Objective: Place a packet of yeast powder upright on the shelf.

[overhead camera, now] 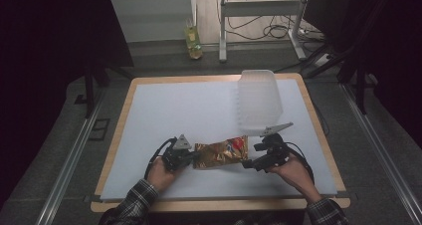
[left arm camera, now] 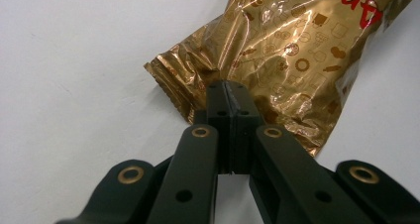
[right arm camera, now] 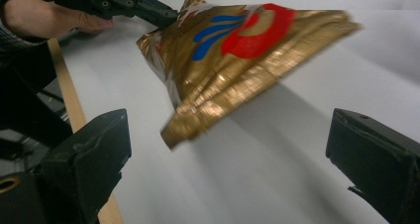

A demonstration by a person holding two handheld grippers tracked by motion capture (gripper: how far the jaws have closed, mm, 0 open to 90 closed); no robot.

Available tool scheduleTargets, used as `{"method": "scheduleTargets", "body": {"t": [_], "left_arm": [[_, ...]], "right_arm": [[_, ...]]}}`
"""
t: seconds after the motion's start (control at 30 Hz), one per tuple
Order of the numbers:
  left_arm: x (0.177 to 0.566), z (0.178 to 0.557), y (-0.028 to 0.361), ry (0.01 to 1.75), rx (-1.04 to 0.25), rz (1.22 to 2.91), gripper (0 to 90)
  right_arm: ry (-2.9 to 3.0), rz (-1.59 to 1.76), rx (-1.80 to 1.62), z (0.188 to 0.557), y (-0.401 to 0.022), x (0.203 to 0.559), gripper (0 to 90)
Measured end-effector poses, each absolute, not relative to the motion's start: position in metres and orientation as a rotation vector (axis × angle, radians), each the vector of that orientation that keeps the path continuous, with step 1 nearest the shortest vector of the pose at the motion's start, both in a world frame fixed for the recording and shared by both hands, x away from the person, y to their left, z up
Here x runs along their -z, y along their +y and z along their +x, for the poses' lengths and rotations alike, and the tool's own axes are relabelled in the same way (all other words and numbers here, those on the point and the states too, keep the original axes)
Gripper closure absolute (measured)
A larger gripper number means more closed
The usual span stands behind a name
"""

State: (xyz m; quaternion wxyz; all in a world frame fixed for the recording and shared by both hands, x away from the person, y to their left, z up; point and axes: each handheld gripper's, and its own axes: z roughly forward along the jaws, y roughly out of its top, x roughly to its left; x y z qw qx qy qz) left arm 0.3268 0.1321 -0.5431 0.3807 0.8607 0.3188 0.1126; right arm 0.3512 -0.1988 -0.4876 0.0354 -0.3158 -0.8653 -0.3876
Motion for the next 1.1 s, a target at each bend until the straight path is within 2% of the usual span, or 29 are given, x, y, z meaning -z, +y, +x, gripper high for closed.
{"method": "scheduleTargets", "body": {"t": [0.23, 0.33, 0.43, 0.47, 0.5, 0.63, 0.8, 0.97, 1.1], "left_arm": [[0.543, 0.327, 0.134, 0.811, -0.266, 2.198, 89.8], [0.543, 0.327, 0.134, 0.807, -0.266, 2.199, 89.8], [0.543, 0.327, 0.133, 0.803, -0.268, 2.200, 89.8], [0.543, 0.326, 0.133, 0.800, -0.270, 2.202, 89.7], [0.543, 0.326, 0.133, 0.800, -0.270, 2.202, 89.7], [0.543, 0.326, 0.133, 0.795, -0.272, 2.205, 89.7], [0.543, 0.326, 0.133, 0.789, -0.274, 2.208, 89.7], [0.542, 0.325, 0.133, 0.780, -0.289, 2.213, 89.5], [0.539, 0.324, 0.134, 0.769, -0.323, 2.213, 85.4]], "right_arm": [[-2.596, -1.014, 1.110, 0.364, -0.175, 0.494, 9.0], [-2.507, -1.042, 1.079, 0.372, -0.166, 0.494, 16.5], [-2.475, -1.102, 1.070, 0.377, -0.160, 0.495, 29.5], [-2.469, -1.120, 1.063, 0.380, -0.158, 0.496, 37.5], [-2.469, -1.120, 1.063, 0.380, -0.158, 0.496, 37.5], [-2.398, -1.148, 1.103, 0.387, -0.156, 0.499, 47.8], [-2.377, -1.139, 1.125, 0.392, -0.152, 0.502, 54.6], [-2.343, -1.124, 1.135, 0.394, -0.151, 0.503, 65.2], [-2.366, -1.090, 1.152, 0.391, -0.149, 0.498, 68.0]]}}
